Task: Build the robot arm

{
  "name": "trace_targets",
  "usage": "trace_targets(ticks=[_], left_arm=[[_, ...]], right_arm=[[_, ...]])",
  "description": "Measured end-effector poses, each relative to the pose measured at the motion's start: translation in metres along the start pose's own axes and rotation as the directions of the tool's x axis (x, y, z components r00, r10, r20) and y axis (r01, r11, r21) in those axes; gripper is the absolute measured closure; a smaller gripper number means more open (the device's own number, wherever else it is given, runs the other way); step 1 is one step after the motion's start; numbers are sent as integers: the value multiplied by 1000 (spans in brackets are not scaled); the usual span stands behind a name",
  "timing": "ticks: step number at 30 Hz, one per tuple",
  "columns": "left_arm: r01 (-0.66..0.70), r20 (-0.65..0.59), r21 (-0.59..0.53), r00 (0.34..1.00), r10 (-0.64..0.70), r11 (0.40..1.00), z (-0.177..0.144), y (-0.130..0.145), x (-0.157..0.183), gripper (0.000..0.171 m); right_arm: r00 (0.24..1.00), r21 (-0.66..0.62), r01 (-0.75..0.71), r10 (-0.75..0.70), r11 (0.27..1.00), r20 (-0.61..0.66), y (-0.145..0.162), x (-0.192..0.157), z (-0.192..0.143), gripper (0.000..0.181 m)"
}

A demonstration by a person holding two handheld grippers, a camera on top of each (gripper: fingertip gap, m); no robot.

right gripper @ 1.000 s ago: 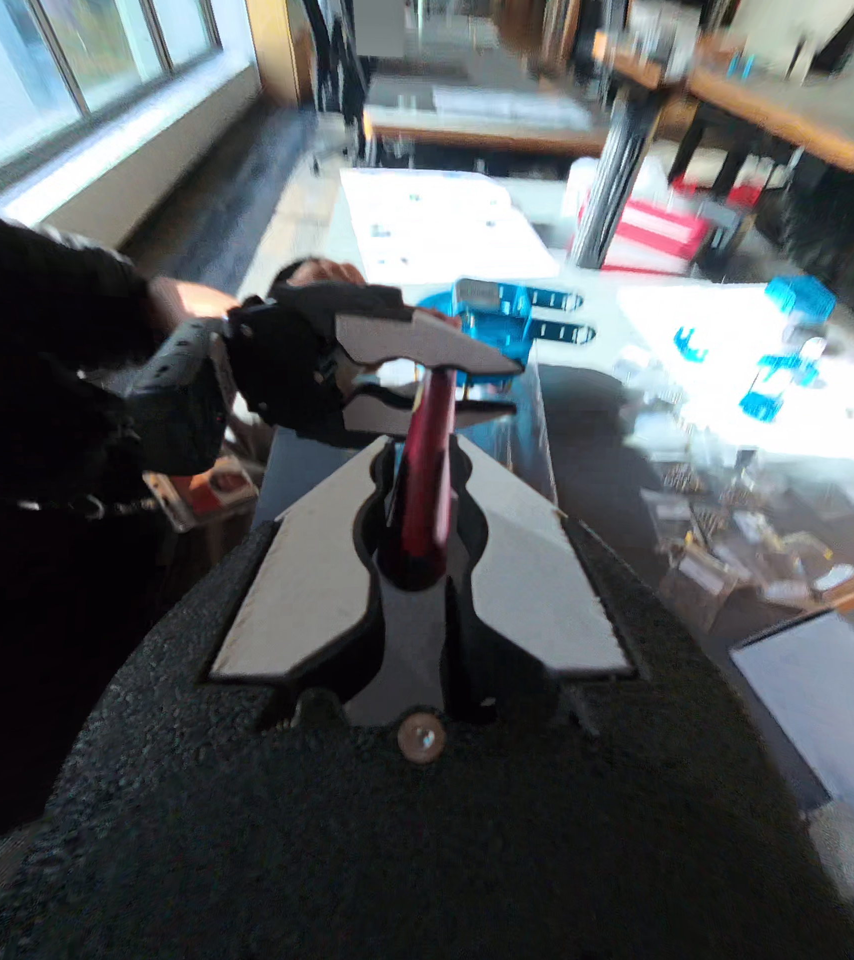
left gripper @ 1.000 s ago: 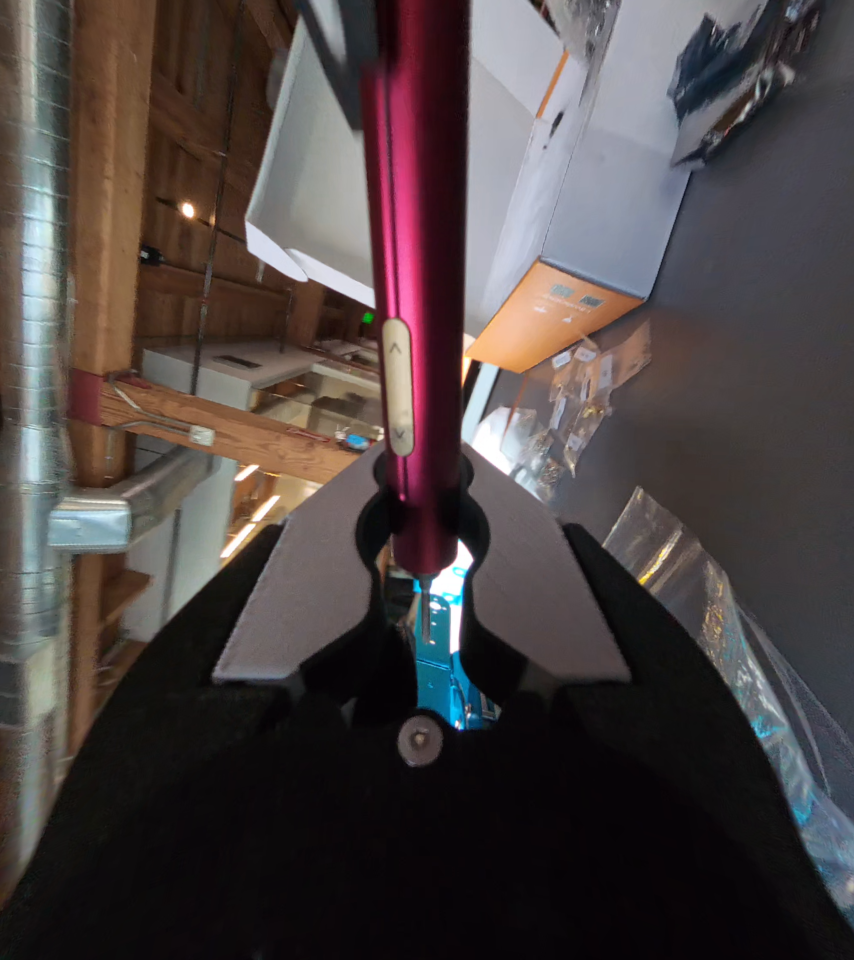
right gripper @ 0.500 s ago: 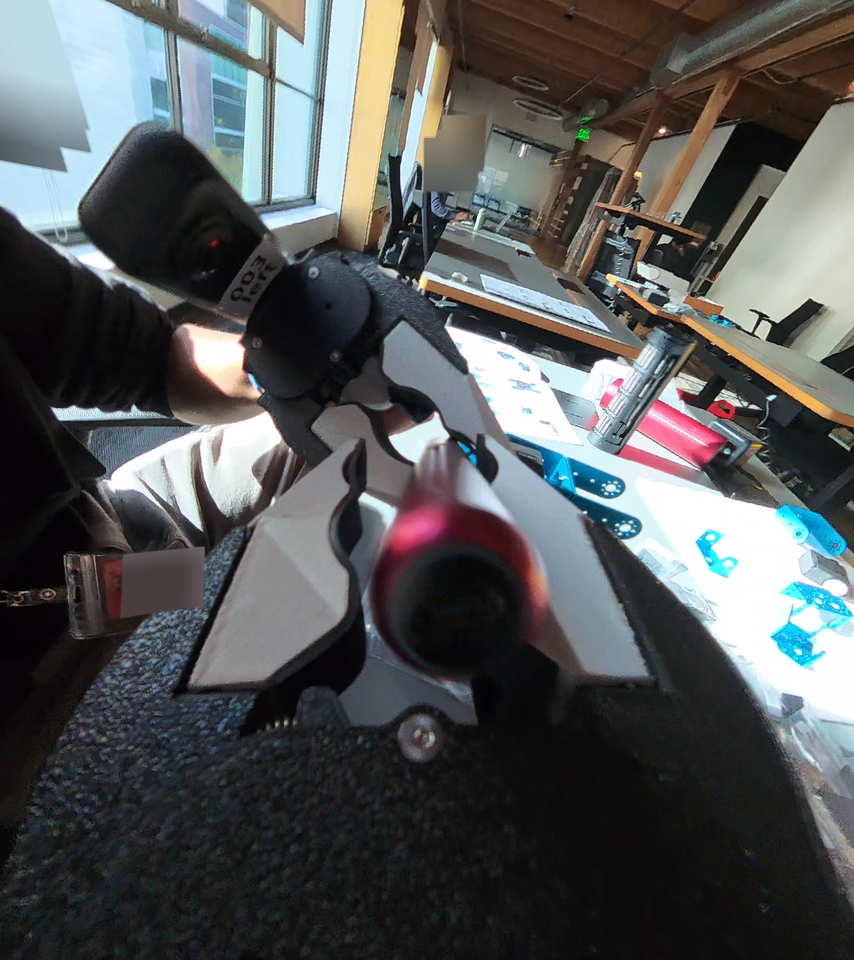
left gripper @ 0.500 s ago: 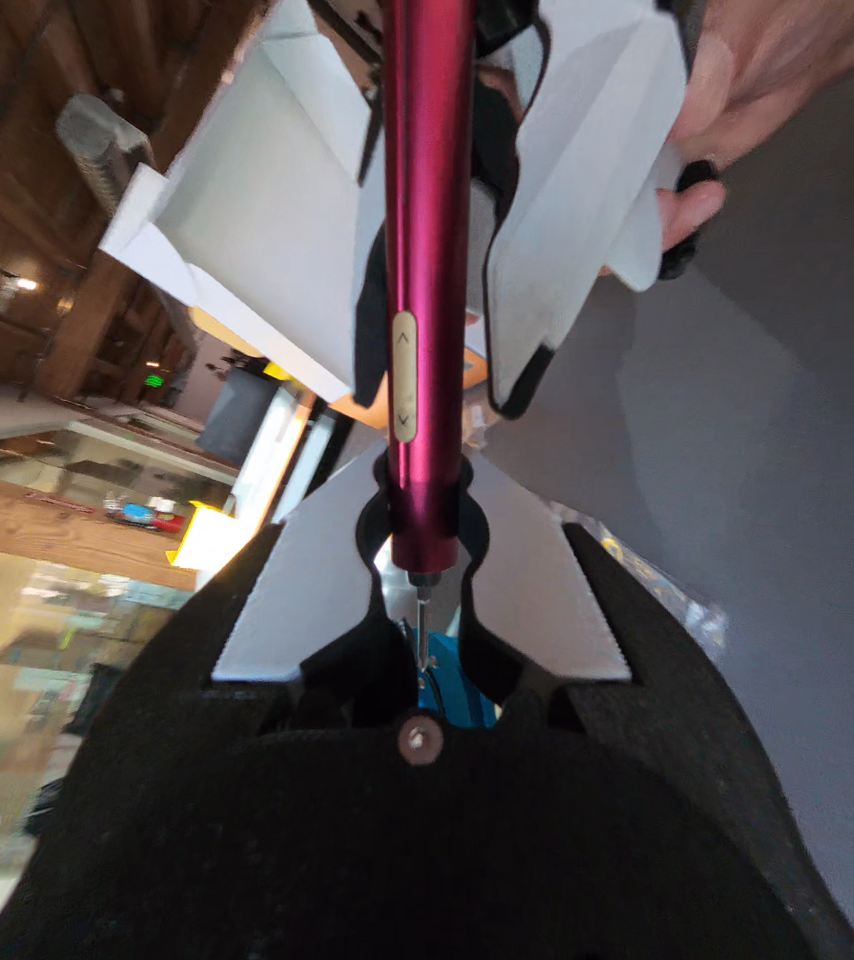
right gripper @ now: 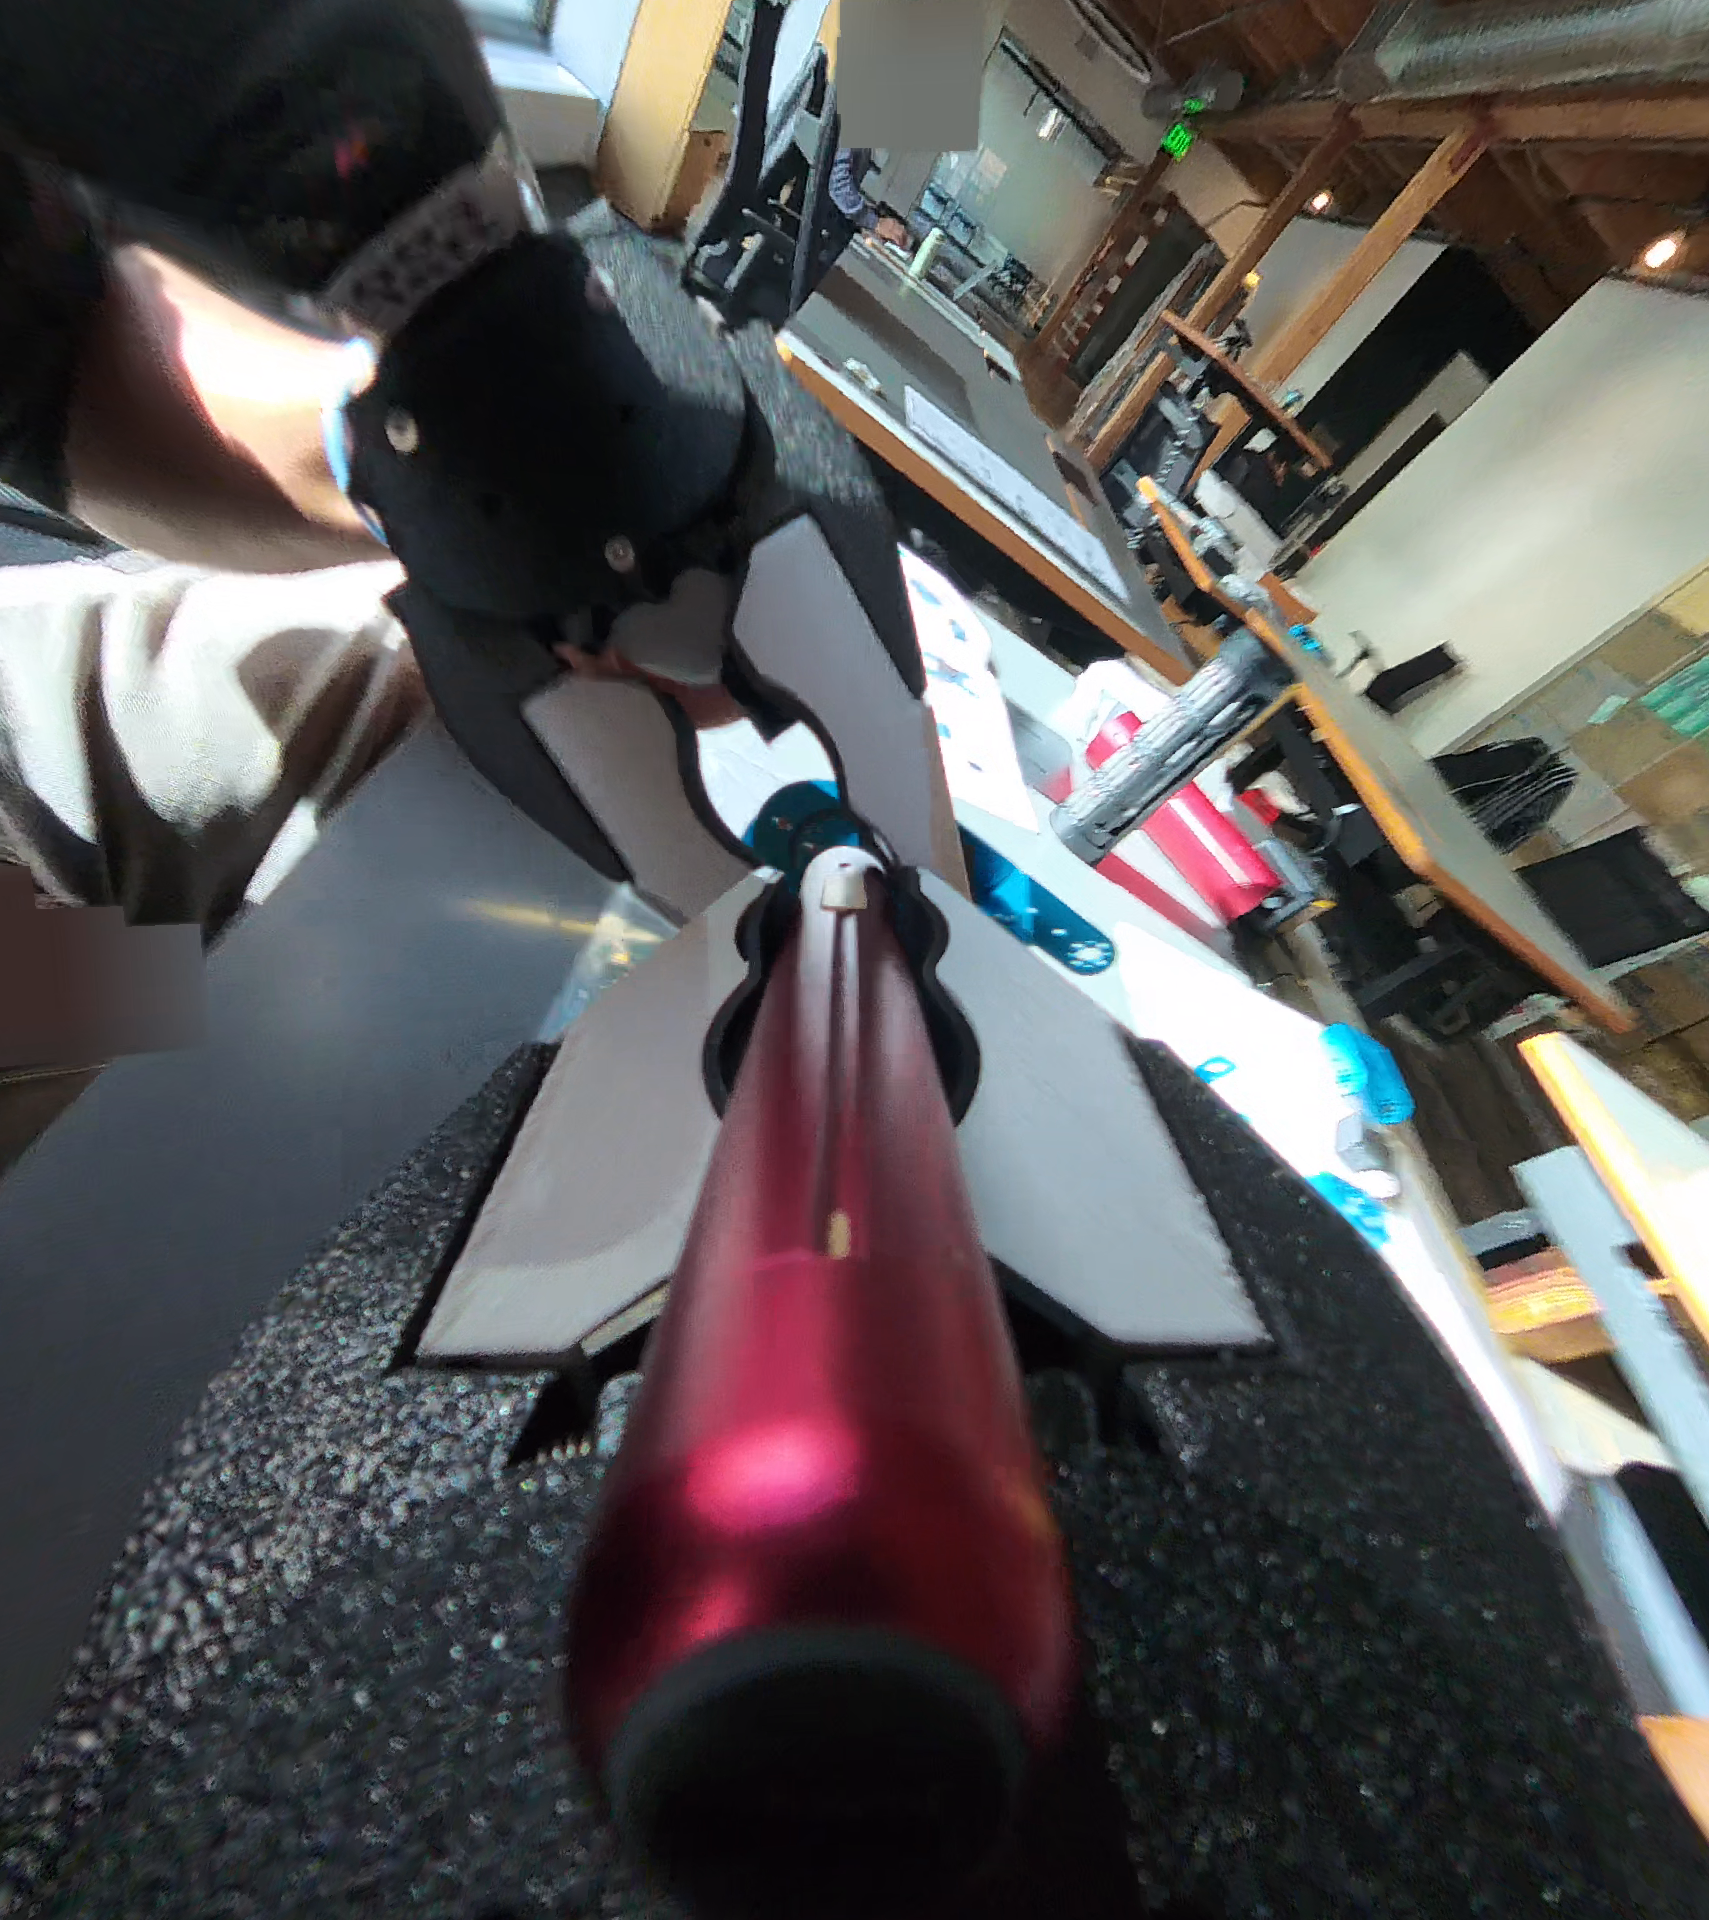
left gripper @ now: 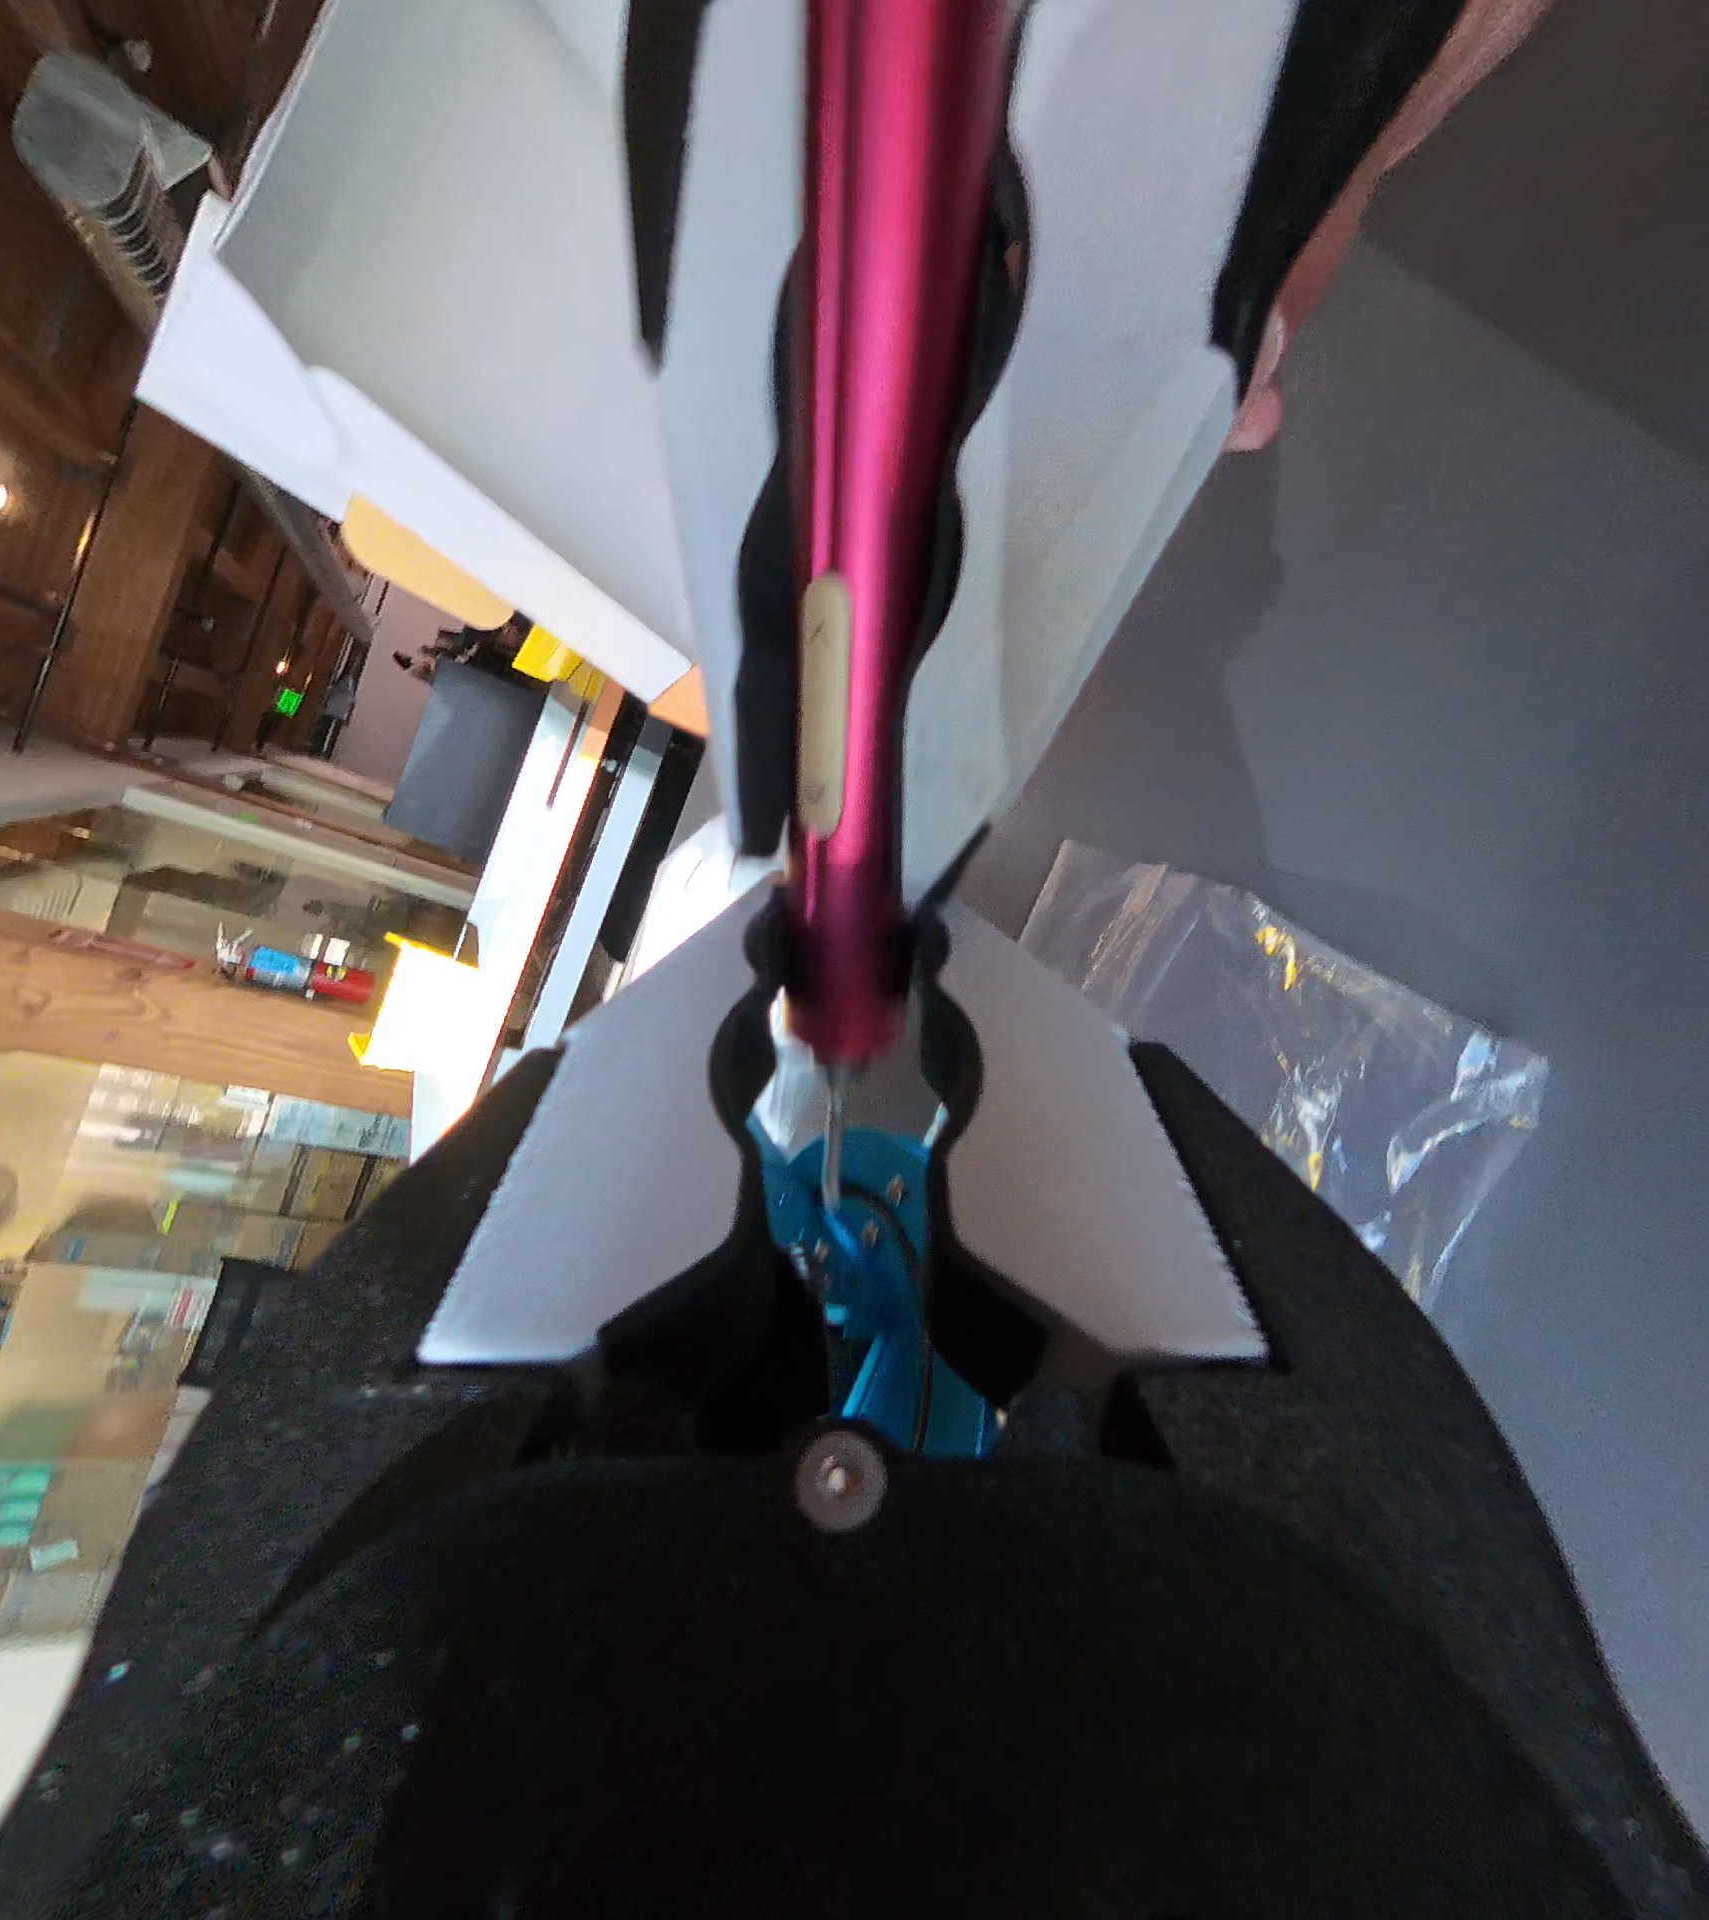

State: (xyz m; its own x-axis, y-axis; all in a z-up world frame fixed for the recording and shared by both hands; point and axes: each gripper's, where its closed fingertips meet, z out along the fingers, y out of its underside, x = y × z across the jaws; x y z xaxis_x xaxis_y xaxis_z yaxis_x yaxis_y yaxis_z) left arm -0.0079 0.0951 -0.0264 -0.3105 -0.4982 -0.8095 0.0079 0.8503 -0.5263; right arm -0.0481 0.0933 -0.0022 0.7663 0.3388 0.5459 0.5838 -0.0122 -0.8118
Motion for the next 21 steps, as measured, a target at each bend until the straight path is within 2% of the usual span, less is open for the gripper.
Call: trace_targets(ticks=[2,4,6,9,11,15,18,21], left_arm=[[80,56,-14,995,-79,997,-20,20,-17,139],[289,55,-18,956,-288,957,-42,48,-31,130],[519,22,-16,855,-519,855,-55,74,-36,120],[708,36,-16,706,-707,706,-59,103,-36,103],[765,37,-24,644,-764,644,-51,109,-27,94],[820,26,-3,572,-820,572,-34,99,-21,88],[813,76,3,580,-811,582,-28,100,-30,83],[809,29,-19,588,-809,587,-20,98,-27,79]], right_arm=[[988,6,131,-130,991,-81,5,10,-3,162],[969,20,213,-208,977,-136,15,18,-2,159],[945,46,300,-291,953,-148,28,17,6,159],[908,109,407,-388,907,-161,42,11,20,161],[918,153,387,-363,909,-161,47,9,23,160],[925,198,365,-329,910,-190,52,12,23,160],[938,232,336,-301,913,-171,52,5,21,159],[937,232,341,-308,911,-167,53,2,22,160]])
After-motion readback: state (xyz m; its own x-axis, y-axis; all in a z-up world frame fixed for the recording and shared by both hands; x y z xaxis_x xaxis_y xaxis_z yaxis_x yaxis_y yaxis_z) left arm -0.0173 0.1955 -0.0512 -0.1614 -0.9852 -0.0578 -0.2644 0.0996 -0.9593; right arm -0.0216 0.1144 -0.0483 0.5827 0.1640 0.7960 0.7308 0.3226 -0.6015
